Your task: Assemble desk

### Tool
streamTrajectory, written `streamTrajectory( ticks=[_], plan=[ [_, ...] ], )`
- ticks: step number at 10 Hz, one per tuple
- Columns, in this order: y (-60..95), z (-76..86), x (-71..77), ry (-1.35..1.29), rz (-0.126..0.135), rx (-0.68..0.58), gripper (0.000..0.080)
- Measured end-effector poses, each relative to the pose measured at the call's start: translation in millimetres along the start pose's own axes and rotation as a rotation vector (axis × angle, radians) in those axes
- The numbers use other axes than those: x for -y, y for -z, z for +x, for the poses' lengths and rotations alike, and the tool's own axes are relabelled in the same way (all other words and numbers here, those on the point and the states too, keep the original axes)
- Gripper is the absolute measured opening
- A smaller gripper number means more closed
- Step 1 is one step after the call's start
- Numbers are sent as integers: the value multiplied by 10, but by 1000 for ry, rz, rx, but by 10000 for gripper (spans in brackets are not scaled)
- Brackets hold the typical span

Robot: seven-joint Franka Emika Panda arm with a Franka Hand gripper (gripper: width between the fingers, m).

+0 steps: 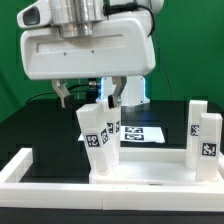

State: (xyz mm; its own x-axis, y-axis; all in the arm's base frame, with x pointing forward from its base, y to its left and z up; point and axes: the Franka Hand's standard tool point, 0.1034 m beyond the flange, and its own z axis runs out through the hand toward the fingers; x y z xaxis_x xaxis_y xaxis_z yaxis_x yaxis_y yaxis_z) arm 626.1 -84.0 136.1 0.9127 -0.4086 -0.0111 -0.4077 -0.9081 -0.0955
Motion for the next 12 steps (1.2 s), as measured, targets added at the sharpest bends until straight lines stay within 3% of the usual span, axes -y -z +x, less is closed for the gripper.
streamTrajectory(
  ticks=[3, 5, 7, 8, 9, 12],
  plan=[
    [-177, -16, -25, -13, -17, 5, 649],
    [-187, -20, -25, -38, -18, 7, 649],
    [-188, -21, -27, -51, -18, 7, 357],
    [-189, -22, -20, -113, -16, 7, 357],
    [-193, -23, -22, -200, -17, 7, 291],
    [-201, -19, -16, -433, -17, -2, 291]
  ],
)
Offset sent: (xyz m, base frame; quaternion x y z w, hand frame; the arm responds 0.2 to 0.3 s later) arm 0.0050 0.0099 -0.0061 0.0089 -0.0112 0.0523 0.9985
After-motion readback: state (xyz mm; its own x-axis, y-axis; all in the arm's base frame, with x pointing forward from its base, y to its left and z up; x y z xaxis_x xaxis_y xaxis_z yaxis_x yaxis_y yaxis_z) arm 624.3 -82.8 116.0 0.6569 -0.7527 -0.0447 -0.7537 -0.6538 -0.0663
